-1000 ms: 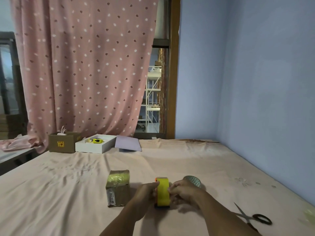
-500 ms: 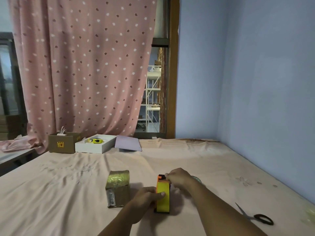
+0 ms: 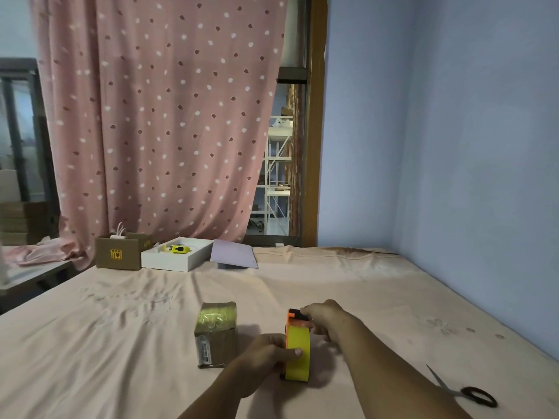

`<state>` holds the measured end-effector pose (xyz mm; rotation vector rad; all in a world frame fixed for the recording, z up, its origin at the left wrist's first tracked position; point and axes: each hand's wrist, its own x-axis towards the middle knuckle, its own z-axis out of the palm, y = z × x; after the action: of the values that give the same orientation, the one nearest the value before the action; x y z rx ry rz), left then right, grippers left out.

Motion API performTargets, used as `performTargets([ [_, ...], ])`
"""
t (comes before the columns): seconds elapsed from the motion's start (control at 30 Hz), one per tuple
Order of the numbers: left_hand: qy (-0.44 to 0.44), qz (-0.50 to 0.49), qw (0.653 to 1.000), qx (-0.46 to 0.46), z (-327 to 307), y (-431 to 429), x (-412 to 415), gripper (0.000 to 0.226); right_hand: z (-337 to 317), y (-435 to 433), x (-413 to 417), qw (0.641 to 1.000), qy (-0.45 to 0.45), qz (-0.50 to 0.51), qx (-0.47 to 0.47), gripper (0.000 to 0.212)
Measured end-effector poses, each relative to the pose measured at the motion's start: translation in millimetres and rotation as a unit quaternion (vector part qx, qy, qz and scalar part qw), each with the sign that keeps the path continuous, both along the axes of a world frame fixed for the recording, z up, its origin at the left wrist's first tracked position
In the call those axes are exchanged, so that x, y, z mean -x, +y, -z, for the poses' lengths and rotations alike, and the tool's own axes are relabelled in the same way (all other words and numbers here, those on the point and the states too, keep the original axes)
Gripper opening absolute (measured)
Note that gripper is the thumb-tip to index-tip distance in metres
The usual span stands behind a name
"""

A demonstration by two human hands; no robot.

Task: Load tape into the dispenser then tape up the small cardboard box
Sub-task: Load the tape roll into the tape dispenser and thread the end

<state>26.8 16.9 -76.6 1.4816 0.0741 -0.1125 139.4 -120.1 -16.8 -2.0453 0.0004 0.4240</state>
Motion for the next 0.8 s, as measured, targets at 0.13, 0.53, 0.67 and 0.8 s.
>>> performTargets([
  [0.13, 0.003, 0.005, 1.000, 0.001, 3, 2, -1, 0.028, -4, -1, 0, 0.999, 0.012, 0.018, -0.025, 0.014],
  [0.53, -0.020, 0.000, 0.998, -0.055, 2, -3, -2, 0.031, 4, -4, -3, 0.996, 0.071, 0.022, -0.052, 0.010],
  [0.67, -0.024, -0.005, 0.998, -0.063, 2, -7, 1, 0.020, -3, -8, 1, 1.000, 0.023, -0.001, -0.005, 0.017],
  [0.8, -0.022, -0.014, 0.998, -0.056, 6, -4, 2, 0.034, -10, -13, 11, 0.999, 0.021, -0.034, 0.016, 0.017],
])
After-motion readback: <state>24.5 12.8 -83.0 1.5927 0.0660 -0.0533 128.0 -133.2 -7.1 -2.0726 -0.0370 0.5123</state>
